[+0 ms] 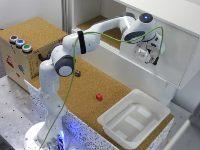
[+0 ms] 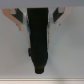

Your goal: Push the door to the left side

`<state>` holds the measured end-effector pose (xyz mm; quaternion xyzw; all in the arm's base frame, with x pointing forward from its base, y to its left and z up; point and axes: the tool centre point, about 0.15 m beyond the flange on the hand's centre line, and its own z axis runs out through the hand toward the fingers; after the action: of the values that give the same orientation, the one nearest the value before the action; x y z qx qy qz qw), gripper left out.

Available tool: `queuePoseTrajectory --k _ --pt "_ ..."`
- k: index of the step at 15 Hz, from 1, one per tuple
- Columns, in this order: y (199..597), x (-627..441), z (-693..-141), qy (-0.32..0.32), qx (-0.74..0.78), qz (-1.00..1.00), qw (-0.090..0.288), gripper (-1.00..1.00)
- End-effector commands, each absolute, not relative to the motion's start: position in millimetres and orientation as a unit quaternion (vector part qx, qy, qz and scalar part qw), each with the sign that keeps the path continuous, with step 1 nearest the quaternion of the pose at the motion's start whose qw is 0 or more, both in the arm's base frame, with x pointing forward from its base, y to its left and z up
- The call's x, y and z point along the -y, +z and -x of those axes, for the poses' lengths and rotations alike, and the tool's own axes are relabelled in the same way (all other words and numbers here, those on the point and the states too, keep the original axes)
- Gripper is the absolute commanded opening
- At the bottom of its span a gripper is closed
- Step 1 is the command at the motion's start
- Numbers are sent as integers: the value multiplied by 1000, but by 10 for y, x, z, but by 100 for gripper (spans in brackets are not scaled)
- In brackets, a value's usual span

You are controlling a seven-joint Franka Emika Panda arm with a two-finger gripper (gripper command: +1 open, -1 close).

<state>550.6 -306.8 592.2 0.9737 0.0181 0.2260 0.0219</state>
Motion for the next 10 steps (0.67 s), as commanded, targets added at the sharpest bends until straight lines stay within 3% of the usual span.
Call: queuePoseTrajectory --k 1,10 --pt "5639 2638 -5568 224 4 -971 80 -100" --pt "5462 1908 -5649 234 -1 -968 95 -100"
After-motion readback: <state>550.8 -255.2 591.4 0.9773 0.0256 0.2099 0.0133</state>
